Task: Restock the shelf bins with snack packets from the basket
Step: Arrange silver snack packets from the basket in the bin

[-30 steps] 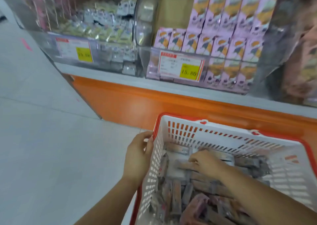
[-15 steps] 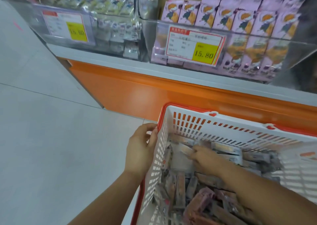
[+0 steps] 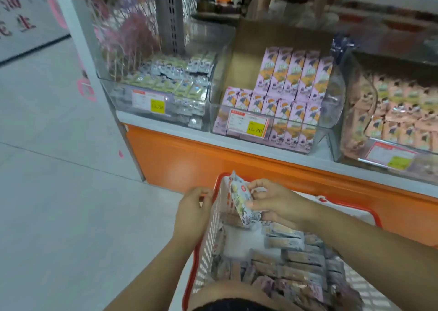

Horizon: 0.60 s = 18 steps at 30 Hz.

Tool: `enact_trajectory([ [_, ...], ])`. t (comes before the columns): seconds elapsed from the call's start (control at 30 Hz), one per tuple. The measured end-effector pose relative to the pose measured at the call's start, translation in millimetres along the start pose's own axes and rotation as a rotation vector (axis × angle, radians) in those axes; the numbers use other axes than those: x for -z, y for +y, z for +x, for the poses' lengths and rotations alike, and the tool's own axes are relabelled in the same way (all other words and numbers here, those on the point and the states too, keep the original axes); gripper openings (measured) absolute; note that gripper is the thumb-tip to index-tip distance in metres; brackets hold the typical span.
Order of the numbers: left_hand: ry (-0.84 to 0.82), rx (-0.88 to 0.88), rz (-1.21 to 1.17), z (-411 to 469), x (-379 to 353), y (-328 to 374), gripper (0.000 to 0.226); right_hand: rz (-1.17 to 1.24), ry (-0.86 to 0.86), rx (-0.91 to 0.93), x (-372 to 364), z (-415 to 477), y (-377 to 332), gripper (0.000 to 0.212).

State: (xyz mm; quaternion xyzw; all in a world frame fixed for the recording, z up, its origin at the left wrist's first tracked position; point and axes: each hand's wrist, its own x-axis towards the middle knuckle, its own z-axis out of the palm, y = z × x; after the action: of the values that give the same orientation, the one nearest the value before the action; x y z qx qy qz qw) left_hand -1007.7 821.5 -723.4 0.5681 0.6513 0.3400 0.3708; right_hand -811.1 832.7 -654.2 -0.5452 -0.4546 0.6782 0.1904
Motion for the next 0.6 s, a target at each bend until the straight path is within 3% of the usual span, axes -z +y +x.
enact_trajectory([
  [0.23,-0.027,-0.114,-0.385,-53.5,40.1,74.0,0.005,0.433,0.081,0.215,-32.0,-23.7,-40.8,0.043],
  [0.3,-0.013,-0.114,-0.467,-59.0,45.0,84.7,0.019,0.474,0.097,0.257,-41.7,-26.3,-54.9,0.042],
  [0.47,0.178,-0.195,-0.589,-49.2,63.7,99.0,0.024,0.377,0.07,0.372,-68.5,-26.5,-94.7,0.037],
  [0.6,0.296,-0.204,-0.639,-18.5,90.3,112.7,0.025,0.153,0.266,0.489,-67.4,-8.8,-142.6,0.02],
])
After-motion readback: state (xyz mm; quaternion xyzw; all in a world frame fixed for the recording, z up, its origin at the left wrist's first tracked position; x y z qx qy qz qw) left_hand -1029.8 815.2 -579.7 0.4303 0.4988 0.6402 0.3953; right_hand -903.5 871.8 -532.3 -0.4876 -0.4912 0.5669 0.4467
